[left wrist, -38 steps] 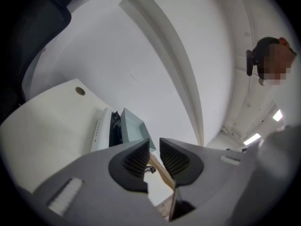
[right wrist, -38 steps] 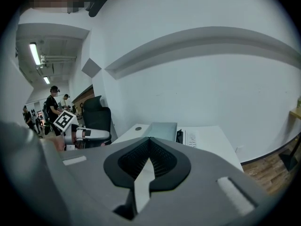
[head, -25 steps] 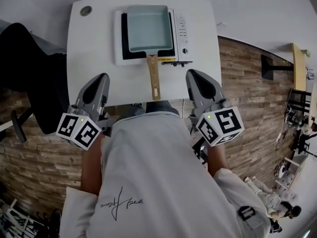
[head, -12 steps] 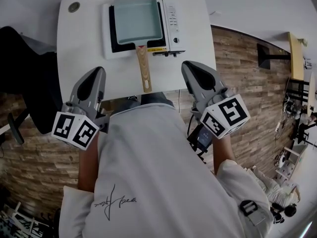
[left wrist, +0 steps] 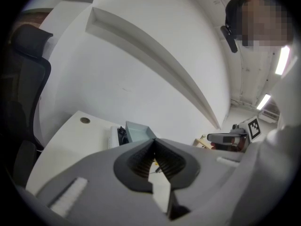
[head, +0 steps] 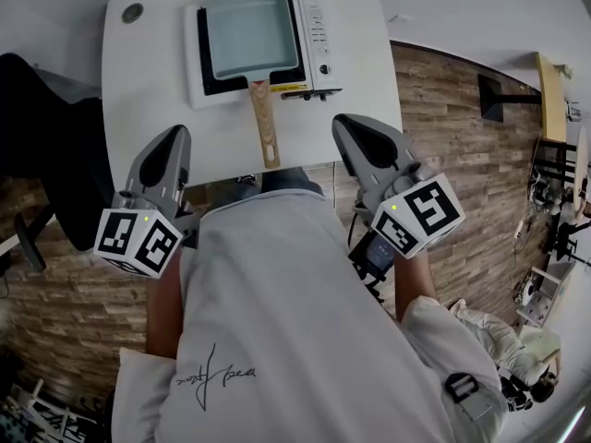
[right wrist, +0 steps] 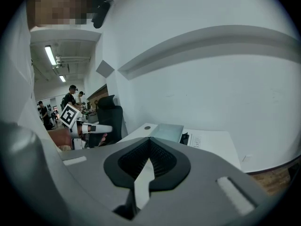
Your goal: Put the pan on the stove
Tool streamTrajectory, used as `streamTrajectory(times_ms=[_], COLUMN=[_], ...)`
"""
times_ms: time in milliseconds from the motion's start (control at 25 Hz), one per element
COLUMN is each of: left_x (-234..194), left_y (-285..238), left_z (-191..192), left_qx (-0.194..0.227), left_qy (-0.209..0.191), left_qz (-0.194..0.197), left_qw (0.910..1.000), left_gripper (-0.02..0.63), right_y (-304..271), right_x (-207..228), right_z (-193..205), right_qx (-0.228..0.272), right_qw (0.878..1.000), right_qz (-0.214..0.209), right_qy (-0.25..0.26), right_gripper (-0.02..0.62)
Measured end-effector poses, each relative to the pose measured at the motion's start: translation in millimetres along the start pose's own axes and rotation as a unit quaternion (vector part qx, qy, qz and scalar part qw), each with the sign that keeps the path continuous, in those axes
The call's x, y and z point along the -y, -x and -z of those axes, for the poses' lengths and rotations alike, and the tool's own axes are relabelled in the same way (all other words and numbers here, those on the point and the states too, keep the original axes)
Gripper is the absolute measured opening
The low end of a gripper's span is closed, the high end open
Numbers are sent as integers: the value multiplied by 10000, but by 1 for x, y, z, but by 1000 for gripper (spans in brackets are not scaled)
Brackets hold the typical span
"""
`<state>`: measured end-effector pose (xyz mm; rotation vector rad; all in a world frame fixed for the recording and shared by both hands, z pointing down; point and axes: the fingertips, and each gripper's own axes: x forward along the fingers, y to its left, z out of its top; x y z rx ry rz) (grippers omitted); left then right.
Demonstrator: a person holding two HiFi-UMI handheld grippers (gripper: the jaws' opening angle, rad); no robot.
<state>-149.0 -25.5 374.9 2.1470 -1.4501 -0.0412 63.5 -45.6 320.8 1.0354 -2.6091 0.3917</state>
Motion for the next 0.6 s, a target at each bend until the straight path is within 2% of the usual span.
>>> streamTrajectory(times_ms=[160, 600], left_x=[1, 10], left_y=[1, -3], left_z=[2, 13], left_qx=[-4, -174], left_qy=[30, 24], left_qz=[60, 245], left_qw=[10000, 9995], left_gripper=[55, 55], right_y=[1, 6], right_x=[-8, -18], right_z=[5, 15], right_qx=[-75, -296], right_qw=[9998, 9991], right_qz=[-160, -167], right_qy=[-86, 236], right_gripper=[-3, -3])
